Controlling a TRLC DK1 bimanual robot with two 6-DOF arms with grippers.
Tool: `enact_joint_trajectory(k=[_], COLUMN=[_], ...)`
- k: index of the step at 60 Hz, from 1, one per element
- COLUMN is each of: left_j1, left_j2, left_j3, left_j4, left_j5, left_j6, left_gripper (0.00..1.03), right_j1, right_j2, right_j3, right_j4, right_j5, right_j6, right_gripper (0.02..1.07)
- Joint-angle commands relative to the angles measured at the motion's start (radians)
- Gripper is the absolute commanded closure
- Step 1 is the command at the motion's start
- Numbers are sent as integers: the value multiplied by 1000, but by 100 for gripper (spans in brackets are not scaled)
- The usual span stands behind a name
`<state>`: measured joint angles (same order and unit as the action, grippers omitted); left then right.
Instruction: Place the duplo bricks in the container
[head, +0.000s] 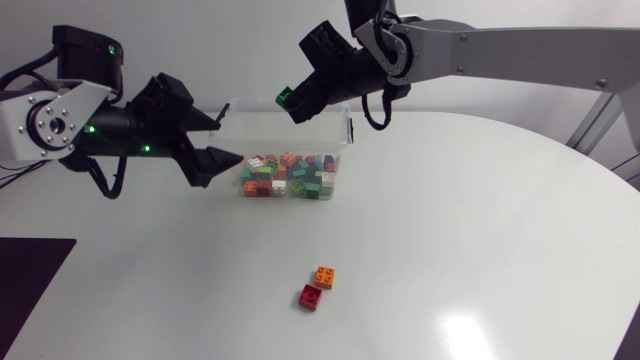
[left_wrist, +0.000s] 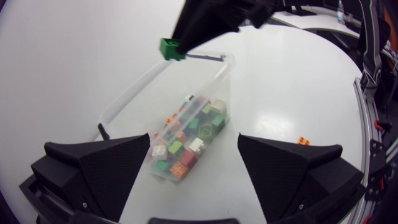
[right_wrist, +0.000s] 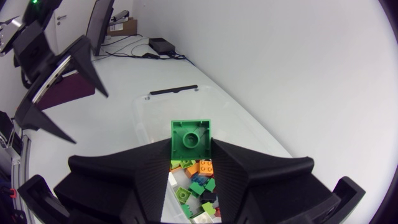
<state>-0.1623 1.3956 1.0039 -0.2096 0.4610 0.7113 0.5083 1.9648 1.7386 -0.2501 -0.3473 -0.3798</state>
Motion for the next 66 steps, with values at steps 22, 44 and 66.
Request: enact_joint_trajectory(k=[22,44,66], left_j1=[-184,-333,-431], left_j2=[3,144,333], left_j3=[-186,-203,-146], left_j4=[-82,-68,-65], left_j5=[31,31,31], left_j6=[228,318,361], left_gripper=[6,6,7], right_j1=[1,-71,-100], right_j2=[218,-99,-394], right_j3=[248,-108,-530], right_j4=[-6,0,-11], right_j5=[123,59,-22], right_j6=[71,22,-62], right_gripper=[6,6,6])
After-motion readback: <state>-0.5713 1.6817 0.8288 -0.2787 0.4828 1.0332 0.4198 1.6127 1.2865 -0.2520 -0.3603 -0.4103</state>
